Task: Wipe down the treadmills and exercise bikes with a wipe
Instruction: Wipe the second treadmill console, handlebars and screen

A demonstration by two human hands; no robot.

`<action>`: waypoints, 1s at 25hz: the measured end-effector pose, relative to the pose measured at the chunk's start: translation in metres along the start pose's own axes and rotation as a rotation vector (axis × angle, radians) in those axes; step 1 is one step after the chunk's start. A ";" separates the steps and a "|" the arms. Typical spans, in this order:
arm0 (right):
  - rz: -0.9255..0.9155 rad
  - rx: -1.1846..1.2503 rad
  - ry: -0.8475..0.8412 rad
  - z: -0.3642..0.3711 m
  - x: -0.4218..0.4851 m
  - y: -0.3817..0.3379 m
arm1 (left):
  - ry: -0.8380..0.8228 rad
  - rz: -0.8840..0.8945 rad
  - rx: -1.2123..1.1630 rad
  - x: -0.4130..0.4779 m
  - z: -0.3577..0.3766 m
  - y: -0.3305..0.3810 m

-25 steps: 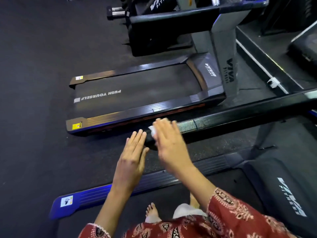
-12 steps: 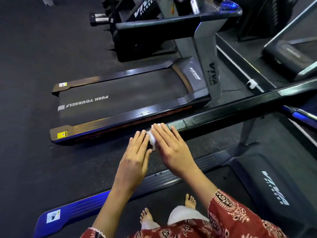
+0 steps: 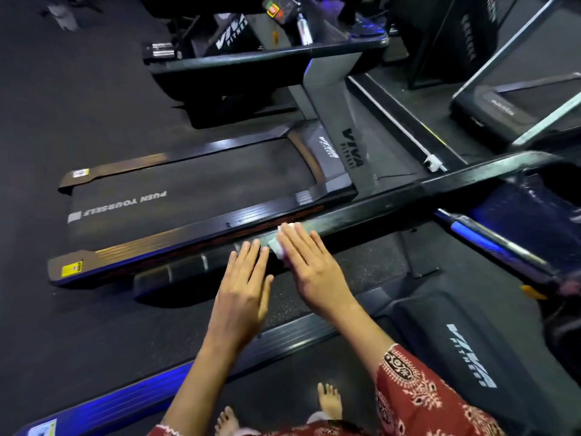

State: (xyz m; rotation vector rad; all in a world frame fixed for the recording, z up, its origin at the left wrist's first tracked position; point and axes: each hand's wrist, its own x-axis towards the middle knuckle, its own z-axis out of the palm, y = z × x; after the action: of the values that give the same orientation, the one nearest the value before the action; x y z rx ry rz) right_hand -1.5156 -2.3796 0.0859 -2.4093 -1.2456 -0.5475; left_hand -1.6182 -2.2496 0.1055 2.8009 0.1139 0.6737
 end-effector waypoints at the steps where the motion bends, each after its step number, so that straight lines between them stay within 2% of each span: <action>1: -0.017 -0.006 0.003 -0.007 -0.003 0.024 | 0.012 -0.007 0.001 0.007 0.008 0.012; 2: 0.030 -0.008 0.036 -0.014 -0.008 0.052 | 0.026 -0.012 0.005 0.012 0.014 0.023; 5: 0.394 0.059 0.137 -0.038 -0.026 0.141 | 0.054 -0.005 0.043 0.036 0.038 0.056; 7: 0.513 0.095 0.196 -0.039 -0.033 0.153 | 0.052 -0.015 0.054 0.053 0.052 0.077; 9: 0.442 0.115 0.192 -0.028 -0.031 0.128 | 0.045 -0.020 0.053 0.065 0.062 0.094; 11: 0.217 0.127 0.144 -0.022 -0.023 0.113 | 0.029 0.010 0.058 0.074 0.069 0.105; 12: 0.163 0.118 0.137 -0.024 -0.016 0.119 | 0.025 0.024 0.059 0.076 0.071 0.109; 13: 0.173 0.102 0.158 -0.026 -0.009 0.130 | 0.029 0.033 0.063 0.079 0.073 0.111; 17: 0.503 0.198 0.321 -0.023 -0.029 0.151 | 0.090 0.103 0.109 0.082 0.084 0.113; 20: 0.413 0.273 0.406 0.005 -0.042 0.138 | 0.215 0.237 0.210 0.093 0.109 0.112; 24: 0.378 0.301 0.700 0.022 -0.016 0.172 | 0.514 0.311 0.383 0.103 0.157 0.103; 25: 0.313 0.286 0.754 0.032 -0.021 0.177 | 0.585 0.318 0.429 0.101 0.169 0.100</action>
State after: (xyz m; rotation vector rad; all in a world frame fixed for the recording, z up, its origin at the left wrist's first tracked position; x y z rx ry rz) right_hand -1.3748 -2.4736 0.0220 -1.8238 -0.5627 -0.9754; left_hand -1.4497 -2.3706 0.0314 2.9348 -0.0957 1.7157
